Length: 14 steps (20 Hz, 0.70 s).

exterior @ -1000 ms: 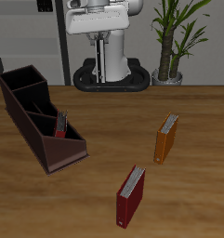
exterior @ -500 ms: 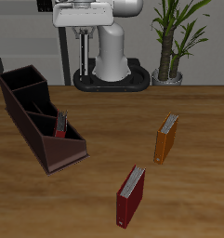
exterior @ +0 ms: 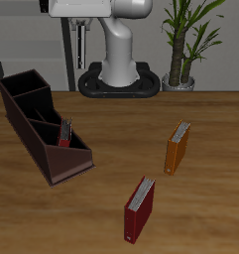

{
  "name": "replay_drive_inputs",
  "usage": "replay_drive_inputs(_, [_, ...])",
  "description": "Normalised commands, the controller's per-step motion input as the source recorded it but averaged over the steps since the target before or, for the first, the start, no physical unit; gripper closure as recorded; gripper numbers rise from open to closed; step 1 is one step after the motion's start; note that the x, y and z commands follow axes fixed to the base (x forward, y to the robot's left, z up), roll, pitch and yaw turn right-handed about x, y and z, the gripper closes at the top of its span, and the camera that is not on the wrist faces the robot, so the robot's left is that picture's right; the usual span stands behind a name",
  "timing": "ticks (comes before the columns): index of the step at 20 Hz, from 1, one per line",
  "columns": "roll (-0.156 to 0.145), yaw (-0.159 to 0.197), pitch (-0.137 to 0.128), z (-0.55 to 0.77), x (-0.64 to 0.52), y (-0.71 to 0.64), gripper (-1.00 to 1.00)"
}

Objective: Place the left red book into the right desk caddy's left compartment and place the striped book into the right desk caddy's right compartment

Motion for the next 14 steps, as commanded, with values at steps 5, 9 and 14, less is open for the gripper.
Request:
replay_drive_inputs(5, [0.018, -0.009, 0.007, -0.01, -0.31, -0.21, 1.0])
replay_drive_inputs(9, [0.02, 0.003, -0.022, 0.07, -0.3, -0.22, 1.0])
replay_drive_inputs(14, [-0.033, -0.089, 0.014, 0.23, -0.17, -0.51, 1.0])
